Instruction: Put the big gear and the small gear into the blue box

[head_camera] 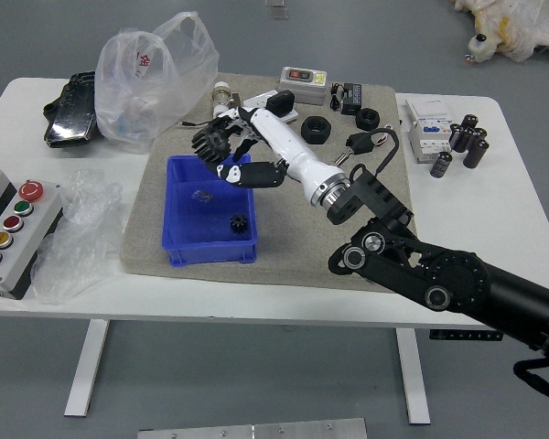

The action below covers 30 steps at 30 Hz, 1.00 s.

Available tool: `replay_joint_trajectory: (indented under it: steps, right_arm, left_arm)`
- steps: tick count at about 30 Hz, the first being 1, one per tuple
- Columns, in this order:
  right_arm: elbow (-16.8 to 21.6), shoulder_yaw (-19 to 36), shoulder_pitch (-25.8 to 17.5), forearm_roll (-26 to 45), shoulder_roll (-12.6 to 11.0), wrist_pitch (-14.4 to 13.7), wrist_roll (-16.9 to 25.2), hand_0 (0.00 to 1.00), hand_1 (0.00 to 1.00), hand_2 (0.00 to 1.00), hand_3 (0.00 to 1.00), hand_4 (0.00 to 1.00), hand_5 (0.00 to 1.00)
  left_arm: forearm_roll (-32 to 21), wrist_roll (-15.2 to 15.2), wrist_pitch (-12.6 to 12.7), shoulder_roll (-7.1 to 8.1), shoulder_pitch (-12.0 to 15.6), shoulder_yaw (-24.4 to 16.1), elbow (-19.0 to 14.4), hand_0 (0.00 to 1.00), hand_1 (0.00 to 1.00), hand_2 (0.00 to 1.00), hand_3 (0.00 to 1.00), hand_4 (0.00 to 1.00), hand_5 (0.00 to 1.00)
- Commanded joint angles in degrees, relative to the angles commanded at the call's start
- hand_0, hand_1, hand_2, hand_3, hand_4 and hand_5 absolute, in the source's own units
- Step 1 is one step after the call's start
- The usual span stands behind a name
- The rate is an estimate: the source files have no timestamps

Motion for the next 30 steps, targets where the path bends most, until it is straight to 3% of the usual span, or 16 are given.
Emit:
replay_joint_trajectory:
  steps: [3, 8, 11, 12, 17, 18, 23, 24, 29, 30]
  right_arm:
    - [1.10, -1.40, -0.07, 5.20, 0.49, -2.59, 0.54, 0.465, 0.417, 0.352, 0.465, 0.316, 0.002]
    - [0.66, -3.13, 0.15, -1.73, 1.50, -3.95, -5.25, 0.494, 0.437, 0.378, 0.486, 0.354, 0.002]
    - [-1.06, -4.52, 0.56, -7.42, 2.02, -2.68, -9.00, 0.494, 0.437, 0.378, 0.486, 0.354, 0.002]
    - [-1.59, -4.85, 0.66, -9.03, 2.13, -2.26, -9.99, 0.593, 0.593, 0.576, 0.631, 0.459, 0.002]
    - [-4.60, -6.52, 1.24, -17.77, 2.71, 1.27, -14.31, 0.593, 0.593, 0.576, 0.631, 0.459, 0.002]
    - [-5.00, -6.71, 1.33, -19.18, 2.83, 1.87, -14.91, 0.715, 0.728, 0.718, 0.717, 0.491, 0.073]
    - [-6.44, -7.02, 1.67, -26.19, 3.33, 4.00, -17.23, 0.715, 0.728, 0.718, 0.717, 0.491, 0.073]
    - [-6.53, -6.99, 1.72, -27.27, 3.35, 4.10, -17.39, 0.763, 0.785, 0.774, 0.777, 0.596, 0.090]
    - [-6.66, -6.92, 1.85, -29.87, 3.35, 4.22, -17.83, 0.763, 0.785, 0.774, 0.777, 0.596, 0.090]
    - [-6.68, -6.96, 1.85, -29.97, 3.37, 4.32, -17.97, 0.783, 0.806, 0.788, 0.853, 0.706, 0.146]
  left_arm:
    - [0.11, 0.09, 0.00, 0.03, 0.02, -0.13, -0.02, 0.680, 0.465, 0.527, 0.735, 0.674, 0.296]
    - [0.25, 0.16, -0.04, 0.02, -0.03, -0.19, -0.05, 0.680, 0.464, 0.527, 0.734, 0.674, 0.297]
    - [0.36, 0.18, -0.06, -0.01, -0.11, -0.23, -0.06, 0.680, 0.464, 0.527, 0.734, 0.674, 0.297]
    - [0.36, 0.18, -0.06, -0.01, -0.14, -0.22, -0.07, 0.680, 0.464, 0.527, 0.733, 0.674, 0.297]
    - [0.62, 0.29, -0.12, -0.02, -0.17, -0.36, -0.08, 0.680, 0.464, 0.527, 0.733, 0.674, 0.297]
    - [0.68, 0.32, -0.13, -0.02, -0.16, -0.40, -0.09, 0.680, 0.464, 0.527, 0.732, 0.674, 0.297]
    - [0.74, 0.36, -0.17, -0.05, -0.17, -0.39, -0.12, 0.680, 0.464, 0.527, 0.732, 0.674, 0.297]
    - [0.74, 0.37, -0.17, -0.05, -0.17, -0.39, -0.12, 0.680, 0.465, 0.527, 0.732, 0.673, 0.297]
    - [0.82, 0.44, -0.20, -0.05, -0.18, -0.42, -0.15, 0.680, 0.465, 0.527, 0.732, 0.673, 0.297]
    - [0.82, 0.44, -0.20, -0.04, -0.18, -0.42, -0.15, 0.680, 0.465, 0.527, 0.732, 0.673, 0.297]
